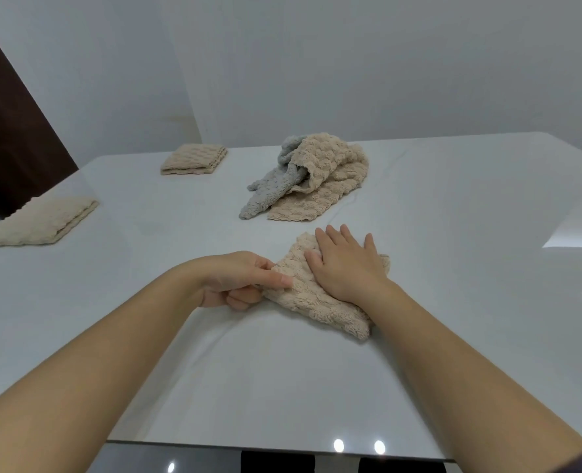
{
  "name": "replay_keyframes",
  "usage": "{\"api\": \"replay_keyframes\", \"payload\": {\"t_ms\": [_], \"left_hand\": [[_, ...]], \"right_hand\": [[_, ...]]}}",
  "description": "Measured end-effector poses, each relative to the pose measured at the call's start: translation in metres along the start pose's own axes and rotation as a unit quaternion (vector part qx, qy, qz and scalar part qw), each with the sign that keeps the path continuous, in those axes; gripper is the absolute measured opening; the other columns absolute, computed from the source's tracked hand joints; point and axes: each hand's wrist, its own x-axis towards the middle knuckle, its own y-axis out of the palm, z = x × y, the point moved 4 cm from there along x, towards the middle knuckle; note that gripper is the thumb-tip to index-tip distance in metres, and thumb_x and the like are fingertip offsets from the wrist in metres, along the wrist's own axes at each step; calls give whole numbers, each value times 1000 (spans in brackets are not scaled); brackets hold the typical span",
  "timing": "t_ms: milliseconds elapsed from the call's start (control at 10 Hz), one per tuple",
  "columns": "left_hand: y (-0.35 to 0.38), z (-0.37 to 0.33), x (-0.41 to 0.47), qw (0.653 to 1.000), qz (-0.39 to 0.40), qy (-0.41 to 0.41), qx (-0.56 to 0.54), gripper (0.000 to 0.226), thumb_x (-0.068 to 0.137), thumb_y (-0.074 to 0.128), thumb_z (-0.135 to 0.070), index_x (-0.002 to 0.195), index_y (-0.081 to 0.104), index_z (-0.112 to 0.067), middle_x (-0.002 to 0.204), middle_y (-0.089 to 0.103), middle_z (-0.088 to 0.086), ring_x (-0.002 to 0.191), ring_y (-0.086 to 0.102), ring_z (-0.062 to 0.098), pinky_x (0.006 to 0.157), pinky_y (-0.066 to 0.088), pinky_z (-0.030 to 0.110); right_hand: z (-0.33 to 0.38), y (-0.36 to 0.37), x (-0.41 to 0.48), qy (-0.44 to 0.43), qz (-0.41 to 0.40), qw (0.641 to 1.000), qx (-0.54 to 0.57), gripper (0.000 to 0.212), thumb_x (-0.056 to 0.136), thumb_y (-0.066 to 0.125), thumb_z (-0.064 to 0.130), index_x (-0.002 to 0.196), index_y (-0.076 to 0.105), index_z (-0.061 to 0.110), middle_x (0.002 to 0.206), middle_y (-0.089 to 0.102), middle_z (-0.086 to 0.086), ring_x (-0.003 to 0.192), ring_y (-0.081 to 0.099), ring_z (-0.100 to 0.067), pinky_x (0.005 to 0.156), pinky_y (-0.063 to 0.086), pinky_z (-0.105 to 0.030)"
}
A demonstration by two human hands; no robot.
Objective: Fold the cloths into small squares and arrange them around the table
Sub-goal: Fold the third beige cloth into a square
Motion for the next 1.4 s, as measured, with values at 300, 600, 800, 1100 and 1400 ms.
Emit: {"api": "replay_keyframes", "payload": {"t_ms": [300,600,800,1100,1400], "left_hand": [[-3,2,9,997,-72,1,4,34,86,69,-31,64,45,-21,49,26,-5,40,18,8,39,15,20],[-1,4,2,989,-134,63,-5,37,87,69,-30,65,42,-19,50,29,-3,40,24,12,42,23,22],[-6,14,-3,976,-204,75,26,29,83,75,-26,79,50,-13,50,40,-3,38,28,12,41,24,21],[9,-20,-5,863,-356,217,287,48,87,53,-7,132,50,-22,132,50,-5,117,50,8,94,36,19],[39,-13,47,852,-219,148,452,57,104,16,-42,156,4,-22,163,-1,-9,148,-8,4,121,-6,42]], "right_hand": [[0,1,0,1,-5,1000,6,62,102,16,49,156,12,18,164,10,-2,151,2,-23,118,0,-57],[-1,2,0,2,-9,1000,7,62,102,16,49,156,13,19,164,11,-2,151,2,-22,118,0,-57],[0,2,-1,-1,-18,1000,10,61,102,16,49,155,15,19,163,12,-2,151,2,-22,119,-1,-56],[-1,-8,-3,-15,-53,995,88,56,104,20,39,156,16,17,163,16,-2,151,6,-20,120,-3,-51],[-40,-39,-28,18,-158,962,221,47,100,37,13,147,38,10,153,37,-5,141,32,-18,117,21,-32]]}}
